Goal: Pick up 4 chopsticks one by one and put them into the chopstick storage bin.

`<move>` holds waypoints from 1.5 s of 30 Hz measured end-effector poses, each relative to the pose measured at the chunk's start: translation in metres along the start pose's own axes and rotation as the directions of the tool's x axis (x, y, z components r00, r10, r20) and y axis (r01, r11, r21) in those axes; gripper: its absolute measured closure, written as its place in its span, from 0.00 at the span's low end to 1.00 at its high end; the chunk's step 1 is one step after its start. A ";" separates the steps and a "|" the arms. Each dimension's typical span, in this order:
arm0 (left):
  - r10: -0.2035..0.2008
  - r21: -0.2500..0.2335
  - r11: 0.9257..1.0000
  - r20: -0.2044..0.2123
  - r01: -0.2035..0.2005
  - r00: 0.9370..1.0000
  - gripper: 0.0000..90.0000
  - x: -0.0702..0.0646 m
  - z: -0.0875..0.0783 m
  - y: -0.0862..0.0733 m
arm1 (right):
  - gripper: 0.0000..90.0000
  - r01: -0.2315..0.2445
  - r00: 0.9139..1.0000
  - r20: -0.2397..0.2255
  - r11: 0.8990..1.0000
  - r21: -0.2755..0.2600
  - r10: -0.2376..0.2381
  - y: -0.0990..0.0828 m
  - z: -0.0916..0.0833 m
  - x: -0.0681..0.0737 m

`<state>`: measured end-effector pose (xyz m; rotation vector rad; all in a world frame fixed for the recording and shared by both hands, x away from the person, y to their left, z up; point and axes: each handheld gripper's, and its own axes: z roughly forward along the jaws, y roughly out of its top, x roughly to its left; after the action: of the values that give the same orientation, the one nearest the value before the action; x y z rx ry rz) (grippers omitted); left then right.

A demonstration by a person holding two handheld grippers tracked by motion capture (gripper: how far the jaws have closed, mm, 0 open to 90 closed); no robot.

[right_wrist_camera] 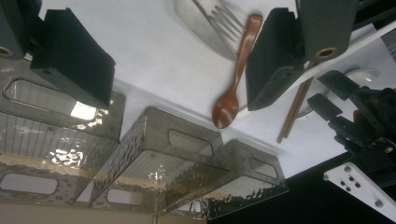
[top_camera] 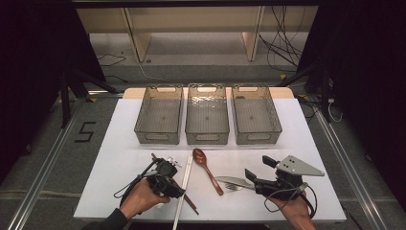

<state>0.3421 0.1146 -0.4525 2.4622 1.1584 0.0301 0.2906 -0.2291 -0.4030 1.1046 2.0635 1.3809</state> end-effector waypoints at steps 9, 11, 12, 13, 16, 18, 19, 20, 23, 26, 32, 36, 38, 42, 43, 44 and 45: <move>0.005 0.010 1.000 0.002 -0.005 1.000 0.53 -0.002 0.005 0.002 | 0.28 0.003 1.000 -0.002 1.000 0.004 -0.003 0.000 0.000 0.000; 0.016 0.017 1.000 -0.010 -0.016 1.000 0.54 -0.002 0.006 0.002 | 0.28 0.003 1.000 -0.002 1.000 0.005 -0.003 0.000 0.000 0.001; 0.017 0.017 1.000 -0.015 -0.016 1.000 0.55 -0.003 0.006 0.002 | 0.28 0.003 1.000 -0.002 1.000 0.004 -0.003 0.000 0.000 0.001; 0.017 0.018 1.000 -0.013 -0.016 1.000 0.56 -0.002 0.007 0.002 | 0.28 0.003 1.000 -0.003 1.000 0.003 -0.003 0.000 0.000 0.001; 0.014 0.016 1.000 -0.004 -0.014 1.000 0.57 -0.002 0.007 0.002 | 0.28 0.003 1.000 -0.003 1.000 0.003 -0.003 0.000 0.000 0.000; 0.023 0.023 0.999 0.001 -0.023 1.000 0.58 -0.003 0.007 0.002 | 0.28 0.002 1.000 -0.003 1.000 0.005 -0.002 0.000 0.000 0.001; 0.027 0.032 0.999 0.000 -0.027 1.000 0.59 -0.003 0.007 0.002 | 0.28 0.004 1.000 -0.003 1.000 0.005 -0.004 0.000 0.000 0.001; 0.031 0.035 0.999 -0.005 -0.031 1.000 0.60 -0.004 0.008 0.002 | 0.28 0.004 1.000 -0.003 1.000 0.005 -0.004 0.000 0.000 0.001; 0.036 0.046 0.998 -0.007 -0.036 0.999 0.60 -0.004 0.010 0.001 | 0.28 0.002 1.000 -0.003 1.000 0.005 -0.002 0.000 0.000 0.001; 0.044 0.057 0.997 -0.006 -0.044 0.999 0.62 -0.004 0.009 0.001 | 0.28 0.003 1.000 -0.004 1.000 0.005 -0.003 0.000 0.000 0.001; 0.057 0.086 0.995 -0.006 -0.056 0.998 0.66 -0.004 0.010 0.000 | 0.28 0.003 1.000 -0.004 1.000 0.008 -0.003 0.000 0.000 0.001; 0.064 0.092 0.994 -0.010 -0.063 0.998 0.69 -0.005 0.010 -0.001 | 0.28 0.002 1.000 -0.004 1.000 0.009 -0.002 0.000 0.000 0.000; 0.070 0.099 0.993 -0.007 -0.069 0.998 0.70 -0.006 0.010 -0.001 | 0.28 0.002 1.000 -0.003 1.000 0.010 -0.002 0.000 0.001 0.001; 0.086 0.116 0.990 -0.009 -0.084 0.996 0.74 -0.007 0.010 -0.002 | 0.28 0.002 1.000 -0.002 1.000 0.008 -0.002 0.000 0.000 0.000; 0.087 0.118 0.989 -0.008 -0.085 0.996 0.75 -0.007 0.010 -0.003 | 0.28 0.000 1.000 -0.001 1.000 0.009 0.000 0.000 0.000 0.000; 0.085 0.120 0.989 -0.002 -0.084 0.996 0.76 -0.007 0.010 -0.003 | 0.28 0.000 1.000 0.000 1.000 0.007 0.000 0.000 0.000 -0.001; 0.083 0.121 0.989 0.000 -0.083 0.997 0.77 -0.007 0.010 -0.003 | 0.28 -0.001 1.000 0.000 1.000 0.008 0.001 0.000 0.000 -0.001</move>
<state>0.3370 0.1077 -0.4616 2.6172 1.0883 -0.0104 0.2910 -0.2295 -0.4031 1.1086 2.0703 1.3745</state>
